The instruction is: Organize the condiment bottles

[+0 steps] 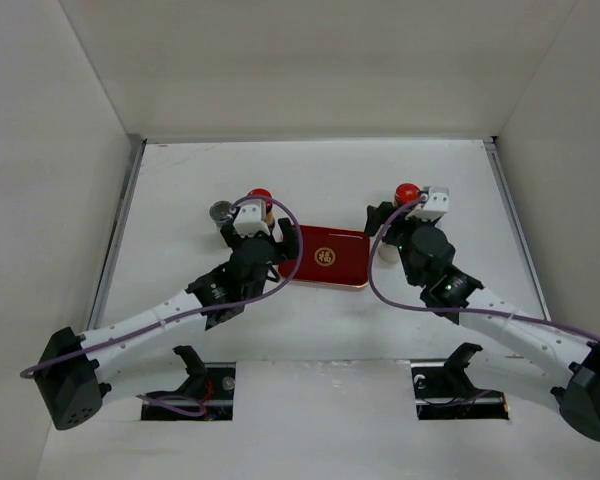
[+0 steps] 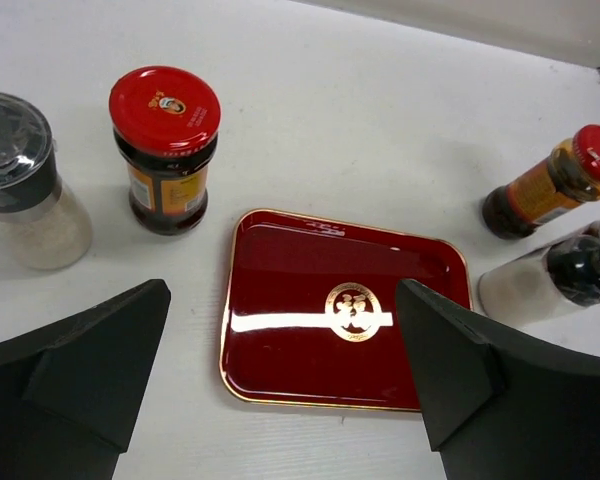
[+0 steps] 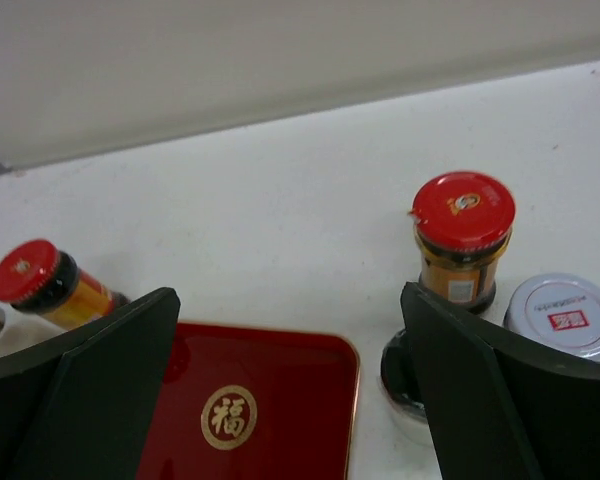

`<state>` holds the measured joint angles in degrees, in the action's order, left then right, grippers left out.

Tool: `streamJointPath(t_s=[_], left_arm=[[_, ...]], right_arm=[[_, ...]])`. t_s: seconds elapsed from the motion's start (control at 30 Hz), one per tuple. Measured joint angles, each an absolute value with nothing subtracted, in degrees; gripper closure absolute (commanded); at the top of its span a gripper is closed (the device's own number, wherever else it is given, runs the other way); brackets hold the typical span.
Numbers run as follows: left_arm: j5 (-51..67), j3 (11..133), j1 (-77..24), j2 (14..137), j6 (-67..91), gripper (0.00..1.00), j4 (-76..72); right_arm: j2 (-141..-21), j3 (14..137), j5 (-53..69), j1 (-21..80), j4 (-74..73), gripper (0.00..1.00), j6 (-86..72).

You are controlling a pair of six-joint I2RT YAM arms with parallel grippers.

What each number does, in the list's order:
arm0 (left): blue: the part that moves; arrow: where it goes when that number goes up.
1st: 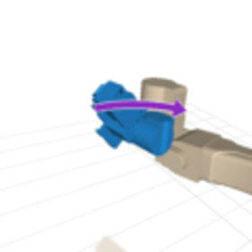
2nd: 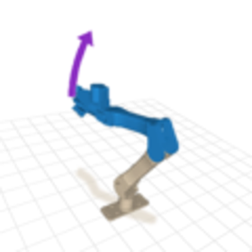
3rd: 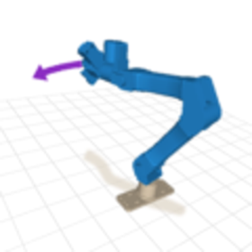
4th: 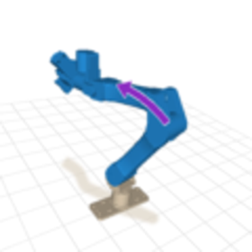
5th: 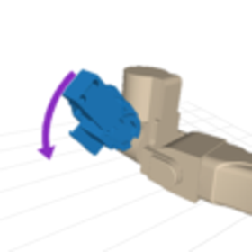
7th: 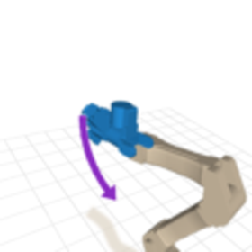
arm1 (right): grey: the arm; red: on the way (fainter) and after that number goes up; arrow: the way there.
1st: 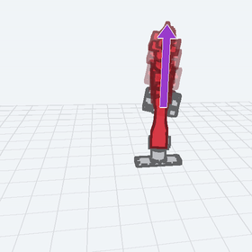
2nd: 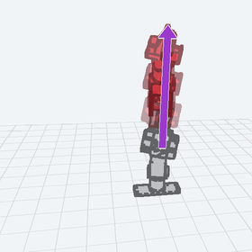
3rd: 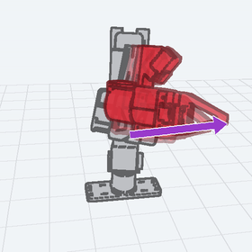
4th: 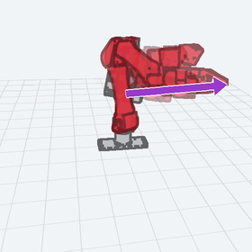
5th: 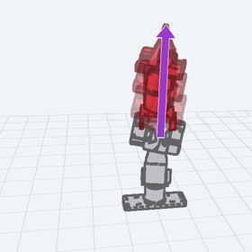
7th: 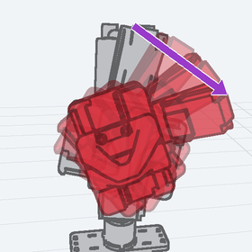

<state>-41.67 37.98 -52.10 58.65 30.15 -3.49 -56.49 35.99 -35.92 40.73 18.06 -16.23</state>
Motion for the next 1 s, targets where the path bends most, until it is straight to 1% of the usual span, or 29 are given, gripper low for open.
streamJointPath(t_s=[0.03,0.07,0.13,0.17,0.2,0.23,0.3,0.43,0.47,0.5,0.53,0.57,0.6,0.63,0.67,0.73,0.77,0.8,0.87,1.0], left_arm=[[-41.9,38.0,-51.9,58.8,30.1,0.0,-2.9],[-41.8,38.0,-51.6,59.0,30.0,0.0,-2.3],[-41.9,38.0,-50.5,59.3,29.9,0.0,-1.5],[-41.9,38.0,-49.9,59.4,29.8,0.0,-1.3],[-42.0,38.0,-49.4,59.4,29.3,0.0,-1.2],[-42.2,38.0,-48.9,59.4,28.6,0.0,-1.4],[-42.9,38.3,-48.2,59.9,26.7,0.0,-2.0],[-45.1,39.6,-46.5,62.2,22.2,0.0,-5.1],[-45.4,40.0,-45.8,62.9,21.2,0.0,-6.0],[-45.6,40.4,-45.0,63.6,20.3,0.03,-6.9],[-45.6,40.7,-44.1,64.2,19.6,0.23,-7.9],[-45.2,40.9,-42.9,64.8,19.0,0.47,-8.9],[-44.6,41.1,-41.8,65.3,18.9,0.52,-9.7],[-43.9,41.3,-40.5,65.9,18.2,0.51,-10.1],[-43.2,41.7,-39.3,66.5,17.9,0.45,-10.4],[-42.2,43.0,-37.2,68.1,17.8,0.28,-10.5],[-41.8,43.8,-36.4,69.0,17.8,0.23,-10.5],[-41.3,44.9,-35.7,70.1,17.9,0.18,-10.3],[-40.2,47.3,-34.7,72.4,18.0,0.13,-10.2],[-36.8,51.3,-33.5,77.0,18.0,0.1,-10.2]], right_arm=[[-57.1,35.6,-35.9,41.3,18.0,0.15,-16.1],[-57.5,35.2,-35.8,41.9,18.0,0.25,-16.1],[-57.8,34.4,-35.6,42.7,17.9,0.51,-15.9],[-57.8,34.1,-35.5,42.9,17.9,0.63,-15.8],[-57.7,33.9,-35.5,43.0,17.9,0.71,-15.9],[-57.6,33.7,-35.4,43.0,17.9,0.75,-16.0],[-57.3,33.6,-35.2,42.9,18.0,0.78,-16.3],[-57.3,33.6,-34.9,42.7,18.0,0.77,-16.7],[-57.5,33.6,-34.9,42.7,18.1,0.75,-16.7],[-57.8,33.6,-34.9,42.7,18.1,0.7,-16.7],[-58.2,33.6,-34.9,42.7,18.1,0.64,-16.8],[-58.5,33.6,-34.9,42.7,18.0,0.57,-16.9],[-58.7,33.6,-34.9,42.7,18.0,0.5,-17.0],[-58.7,33.5,-34.9,42.7,18.1,0.41,-17.1],[-58.7,33.3,-34.8,42.6,18.5,0.34,-17.1],[-58.7,32.9,-34.6,42.3,18.5,0.24,-17.2],[-58.7,32.9,-34.5,42.3,18.5,0.2,-17.2],[-58.8,32.9,-34.5,42.3,18.5,0.17,-17.2],[-59.2,32.9,-34.3,42.3,18.7,0.14,-17.2],[-61.0,32.9,-33.8,42.1,18.9,0.1,-17.2]])
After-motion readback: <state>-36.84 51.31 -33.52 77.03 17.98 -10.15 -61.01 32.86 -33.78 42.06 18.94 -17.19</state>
